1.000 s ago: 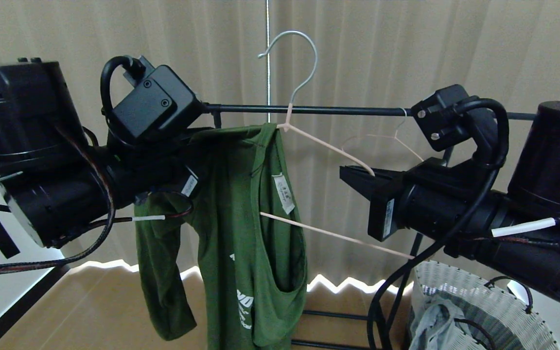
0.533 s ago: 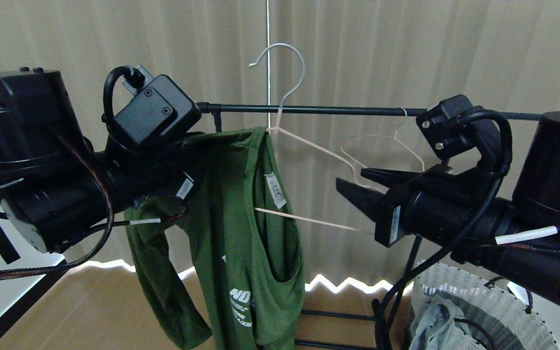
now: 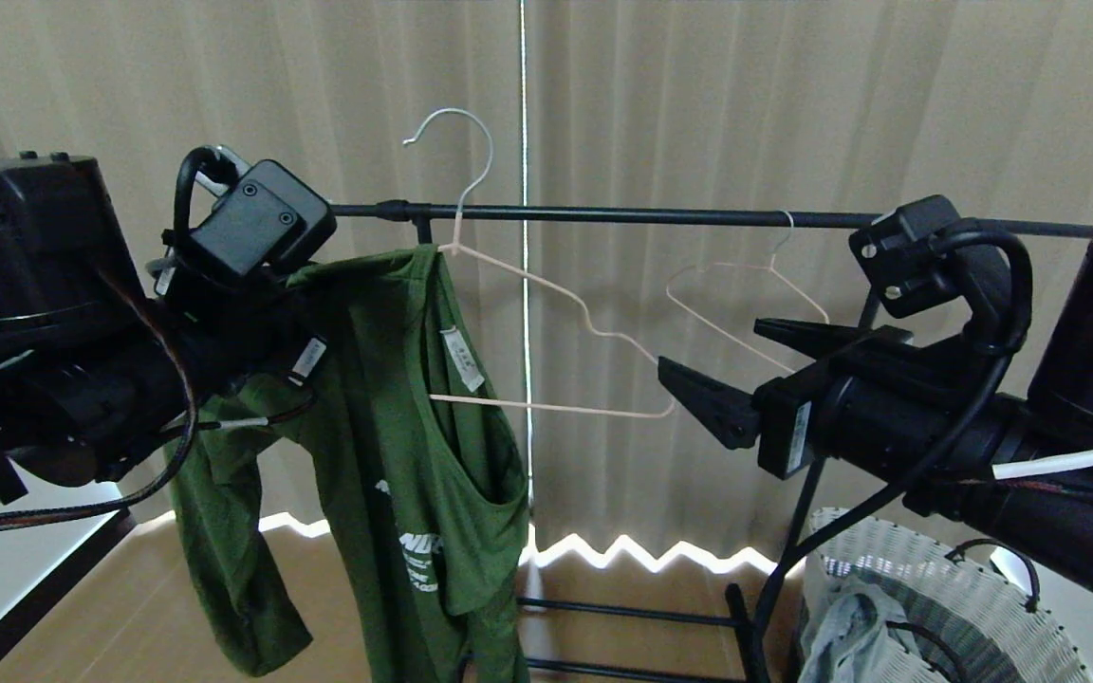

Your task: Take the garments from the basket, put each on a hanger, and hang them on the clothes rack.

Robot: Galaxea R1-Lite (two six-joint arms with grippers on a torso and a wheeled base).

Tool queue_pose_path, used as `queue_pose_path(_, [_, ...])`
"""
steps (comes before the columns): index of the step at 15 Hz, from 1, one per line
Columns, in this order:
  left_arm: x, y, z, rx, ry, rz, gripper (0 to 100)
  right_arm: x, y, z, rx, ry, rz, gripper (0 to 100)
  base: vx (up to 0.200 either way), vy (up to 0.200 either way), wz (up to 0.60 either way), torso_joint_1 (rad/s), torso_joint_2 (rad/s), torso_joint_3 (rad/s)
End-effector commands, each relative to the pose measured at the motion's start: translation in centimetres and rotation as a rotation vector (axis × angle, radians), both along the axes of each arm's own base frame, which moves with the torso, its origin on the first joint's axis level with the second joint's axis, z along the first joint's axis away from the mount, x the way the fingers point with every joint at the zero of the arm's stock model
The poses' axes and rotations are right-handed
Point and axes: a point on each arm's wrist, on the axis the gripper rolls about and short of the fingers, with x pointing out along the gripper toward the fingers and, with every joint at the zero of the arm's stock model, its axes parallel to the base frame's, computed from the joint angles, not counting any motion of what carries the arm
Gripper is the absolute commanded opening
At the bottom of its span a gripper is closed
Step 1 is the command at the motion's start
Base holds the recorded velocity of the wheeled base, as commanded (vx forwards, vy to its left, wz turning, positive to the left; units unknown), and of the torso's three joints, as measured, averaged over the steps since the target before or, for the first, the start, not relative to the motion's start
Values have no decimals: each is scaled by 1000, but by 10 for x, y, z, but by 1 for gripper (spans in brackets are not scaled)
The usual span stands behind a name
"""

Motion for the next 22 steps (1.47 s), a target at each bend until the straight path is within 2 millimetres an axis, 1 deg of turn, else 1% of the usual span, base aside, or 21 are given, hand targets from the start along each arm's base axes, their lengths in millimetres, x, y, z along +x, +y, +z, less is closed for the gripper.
queue_pose_path(1, [3,4,1,-3,-4,44,0,-3,-3,-11,-26,11,0,100,0,0,0,0,0,0])
queue_pose_path(3, [4,5,0,-18,-1,55,0,-4,-5,-18,-46,28,3,100,0,0,0,0,0,0])
queue_pose_path(5, [5,5,4,-68,-7,59,0,-6,-6,-24,-59,44,4,100,0,0,0,0,0,0])
queue_pose_path(7, [11,2,8,-143,-14,64,0,-4,-4,-28,-68,56,5,100,0,0,0,0,0,0])
queue_pose_path(9, [13,0,11,-188,-19,60,0,-2,-1,-32,-77,70,11,100,0,0,0,0,0,0])
queue_pose_path(11, [10,-4,14,-239,-22,38,0,0,12,-38,-63,71,38,100,0,0,0,0,0,0])
queue_pose_path(13, [7,-10,15,-264,-19,5,0,12,26,-48,-47,47,40,100,0,0,0,0,0,0])
queue_pose_path(16, [4,-11,17,-270,-24,-12,0,32,45,-59,-43,39,39,100,0,0,0,0,0,0])
queue_pose_path(17, [4,-12,17,-270,-24,-14,0,32,46,-59,-43,39,39,100,0,0,0,0,0,0])
queue_pose_path(18, [-1,-17,20,-275,-28,-44,0,40,54,-67,-42,37,38,100,0,0,0,0,0,0])
queue_pose_path(22, [-9,-24,24,-284,-37,-82,0,53,69,-79,-53,27,43,100,0,0,0,0,0,0])
